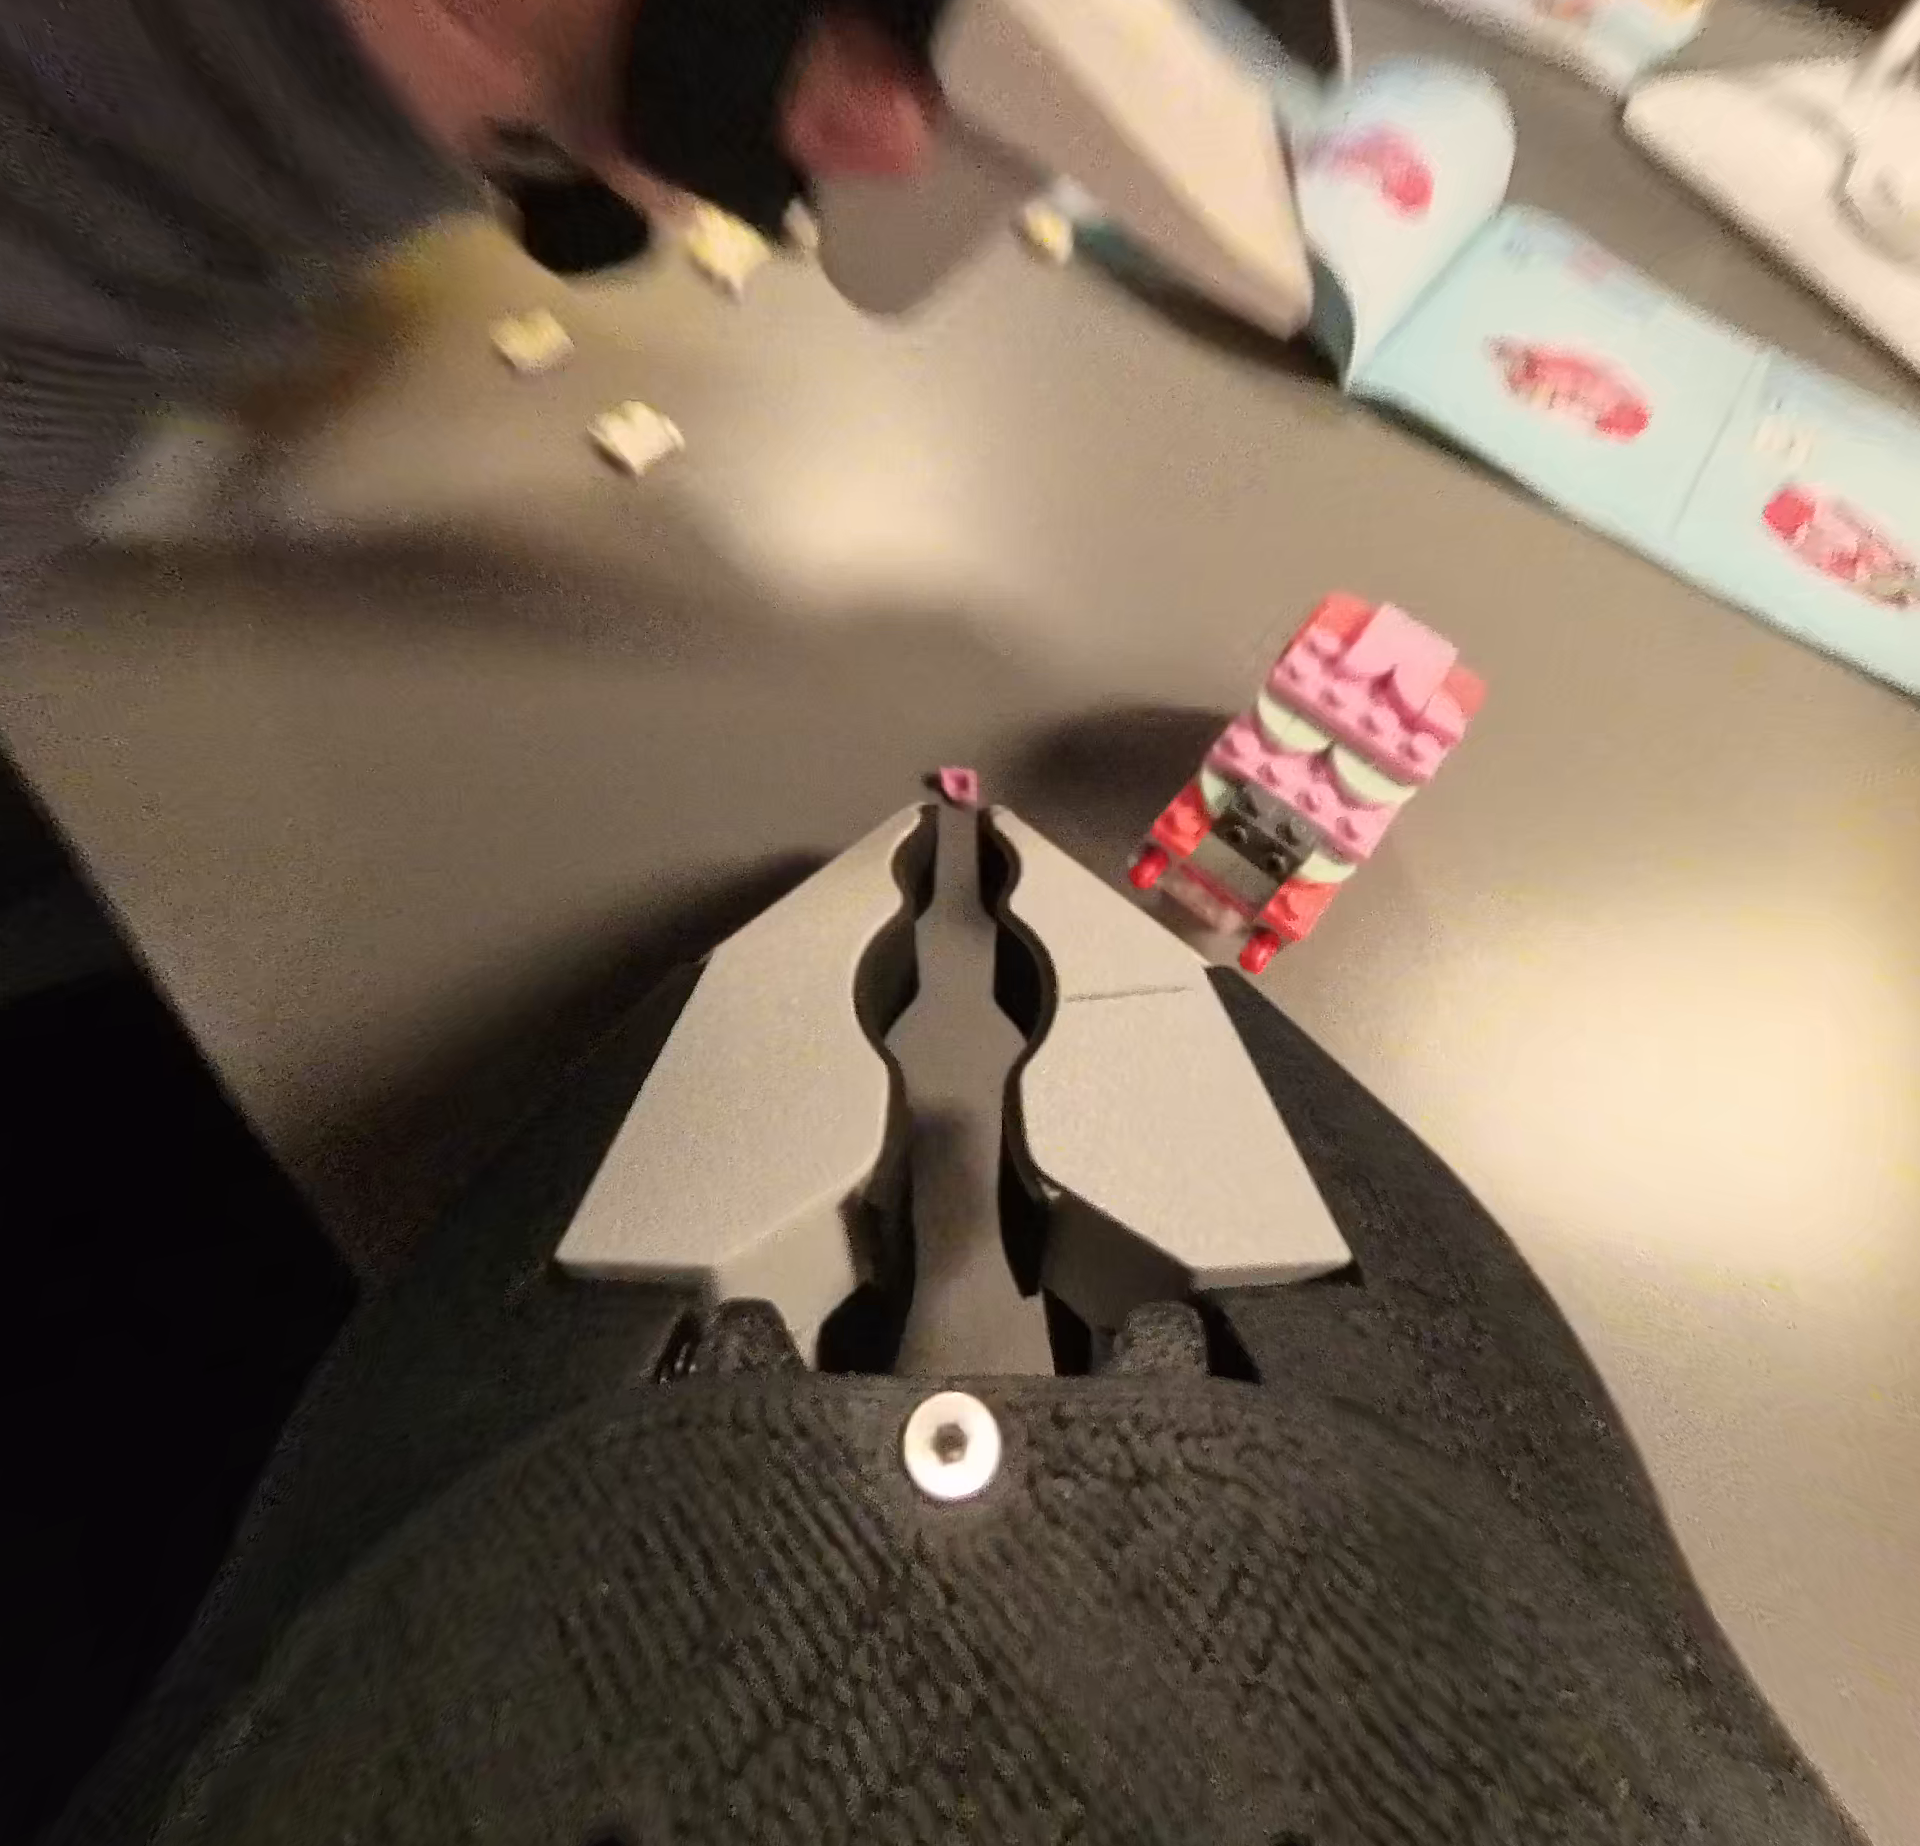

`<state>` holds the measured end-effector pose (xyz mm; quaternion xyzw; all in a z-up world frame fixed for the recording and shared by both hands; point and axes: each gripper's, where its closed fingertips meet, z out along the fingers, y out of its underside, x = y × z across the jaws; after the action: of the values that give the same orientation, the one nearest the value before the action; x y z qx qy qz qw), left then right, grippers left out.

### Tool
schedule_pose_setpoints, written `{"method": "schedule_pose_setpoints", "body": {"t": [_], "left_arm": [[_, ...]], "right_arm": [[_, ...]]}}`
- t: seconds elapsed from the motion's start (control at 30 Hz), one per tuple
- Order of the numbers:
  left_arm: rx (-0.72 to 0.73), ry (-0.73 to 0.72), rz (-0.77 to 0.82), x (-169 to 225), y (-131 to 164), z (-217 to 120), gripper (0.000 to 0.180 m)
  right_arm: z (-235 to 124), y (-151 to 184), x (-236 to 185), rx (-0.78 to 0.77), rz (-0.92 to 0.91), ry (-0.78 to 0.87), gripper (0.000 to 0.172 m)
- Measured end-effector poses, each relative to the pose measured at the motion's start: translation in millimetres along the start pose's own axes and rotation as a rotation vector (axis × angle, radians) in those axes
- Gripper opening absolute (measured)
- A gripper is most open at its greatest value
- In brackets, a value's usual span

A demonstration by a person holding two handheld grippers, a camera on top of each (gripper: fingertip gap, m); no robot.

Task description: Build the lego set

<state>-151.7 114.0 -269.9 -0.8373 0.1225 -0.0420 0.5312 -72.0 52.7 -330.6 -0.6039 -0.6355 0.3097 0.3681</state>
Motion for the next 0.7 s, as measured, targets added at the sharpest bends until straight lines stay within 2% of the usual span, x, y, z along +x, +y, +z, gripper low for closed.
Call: {"method": "schedule_pose_setpoints", "body": {"t": [0.03,0.17,0.27,0.43,0.57,0.7], "left_arm": [[0.022,-0.025,-0.017,2,-2,-7,0.058],[0.113,-0.07,-0.078,16,0,-38,0.053],[0.173,-0.072,-0.125,24,11,-61,0.051],[0.247,0.005,-0.22,35,32,-90,0.05],[0.284,0.03,-0.267,36,35,-101,0.05],[0.308,0.055,-0.288,38,31,-103,0.05]], "right_arm": [[6,4,2,-0.045,-0.002,0.024,0.014],[20,6,-5,-0.107,0.06,-0.019,0.022],[24,4,-3,-0.114,0.056,0.005,0.019],[24,4,-3,-0.151,-0.008,0.058,0.014],[23,5,-3,-0.164,0.014,0.074,0.012],[24,6,-4,-0.155,0.061,0.048,0.001]]}}
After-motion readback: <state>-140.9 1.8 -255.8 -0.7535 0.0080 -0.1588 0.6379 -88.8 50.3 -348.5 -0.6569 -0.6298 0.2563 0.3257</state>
